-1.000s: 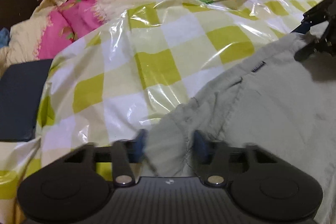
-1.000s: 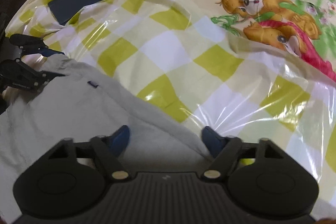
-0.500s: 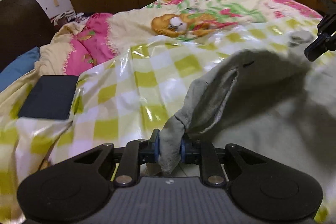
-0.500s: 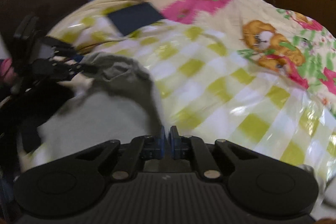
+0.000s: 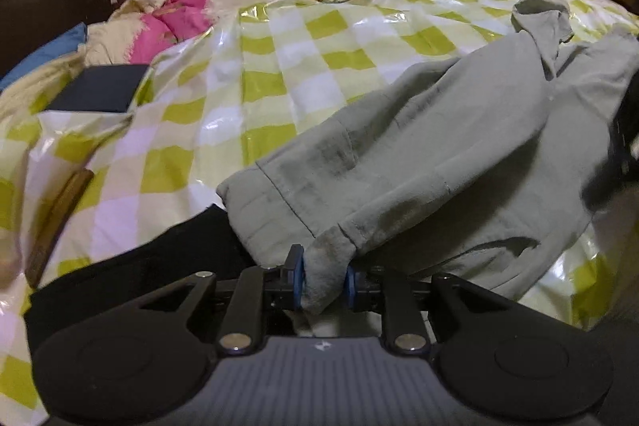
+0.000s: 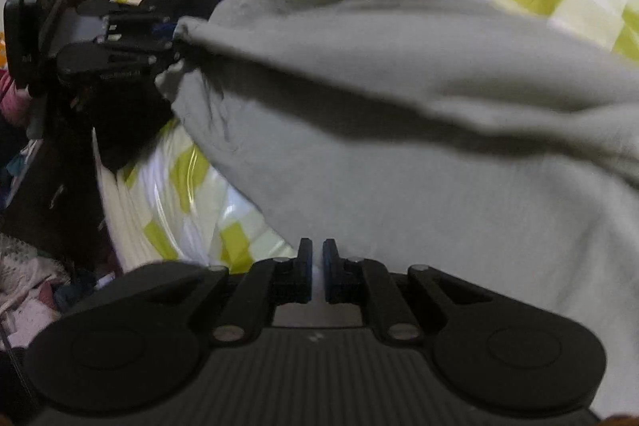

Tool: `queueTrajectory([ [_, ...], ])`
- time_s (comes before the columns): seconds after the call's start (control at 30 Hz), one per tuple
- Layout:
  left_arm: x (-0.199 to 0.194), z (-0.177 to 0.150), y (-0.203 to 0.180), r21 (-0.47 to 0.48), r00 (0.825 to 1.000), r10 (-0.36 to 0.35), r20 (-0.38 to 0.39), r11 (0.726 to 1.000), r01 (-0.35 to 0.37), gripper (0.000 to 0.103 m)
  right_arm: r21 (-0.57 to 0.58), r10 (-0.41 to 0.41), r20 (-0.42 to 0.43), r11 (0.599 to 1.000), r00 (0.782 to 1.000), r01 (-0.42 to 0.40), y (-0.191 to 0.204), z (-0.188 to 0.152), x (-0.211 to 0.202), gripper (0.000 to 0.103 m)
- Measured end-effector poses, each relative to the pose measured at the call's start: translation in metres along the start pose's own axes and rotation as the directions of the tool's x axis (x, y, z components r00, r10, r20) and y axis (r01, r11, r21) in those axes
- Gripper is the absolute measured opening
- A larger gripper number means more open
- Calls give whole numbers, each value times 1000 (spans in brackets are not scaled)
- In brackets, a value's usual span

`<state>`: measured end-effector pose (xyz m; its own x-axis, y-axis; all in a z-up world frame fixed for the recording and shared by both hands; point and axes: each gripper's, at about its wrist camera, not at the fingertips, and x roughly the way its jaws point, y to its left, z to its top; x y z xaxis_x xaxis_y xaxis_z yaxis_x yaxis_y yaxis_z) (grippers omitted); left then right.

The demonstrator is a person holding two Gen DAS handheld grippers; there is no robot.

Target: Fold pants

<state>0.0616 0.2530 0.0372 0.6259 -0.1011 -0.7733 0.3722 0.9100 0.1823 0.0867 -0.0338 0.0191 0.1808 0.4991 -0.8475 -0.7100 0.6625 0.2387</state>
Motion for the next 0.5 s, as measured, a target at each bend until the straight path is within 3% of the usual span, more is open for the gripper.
queueTrajectory([
  [0.07,-3,0,-1,8,1000,1,11,1000,-1,36,-154,-154,72,974,985,164,14,5,-7,22],
  [0.13,-4,1,-1,8,1000,0,20,1000,0,36,-299,-271,148,904,951,305,24,5,-7,65],
  [0.17,-6,0,-1,8,1000,-1,24,1000,0,36,-356,-305,183,865,935,352,25,1,-4,71],
  [0.27,-8,-1,-1,9,1000,-2,25,1000,2,36,-464,-359,240,774,902,431,24,-1,7,71],
  [0.33,-9,-2,-2,8,1000,-4,22,1000,4,36,-504,-341,227,761,913,409,20,1,18,70],
  [0.37,-9,-3,-3,9,1000,-5,19,1000,4,36,-506,-336,216,764,917,399,19,4,25,68],
  [0.4,-8,-3,-3,11,1000,-2,16,1000,2,36,-495,-331,192,781,924,382,15,8,31,58],
  [0.43,-7,-3,-3,14,1000,1,14,1000,-1,36,-465,-312,157,814,937,349,11,14,33,29],
  [0.47,-8,-3,-4,18,1000,3,12,1000,-3,36,-423,-284,125,851,951,310,6,19,30,12],
  [0.5,-9,-4,-4,20,1000,6,11,1000,-6,36,-375,-256,107,885,961,278,3,23,25,2],
])
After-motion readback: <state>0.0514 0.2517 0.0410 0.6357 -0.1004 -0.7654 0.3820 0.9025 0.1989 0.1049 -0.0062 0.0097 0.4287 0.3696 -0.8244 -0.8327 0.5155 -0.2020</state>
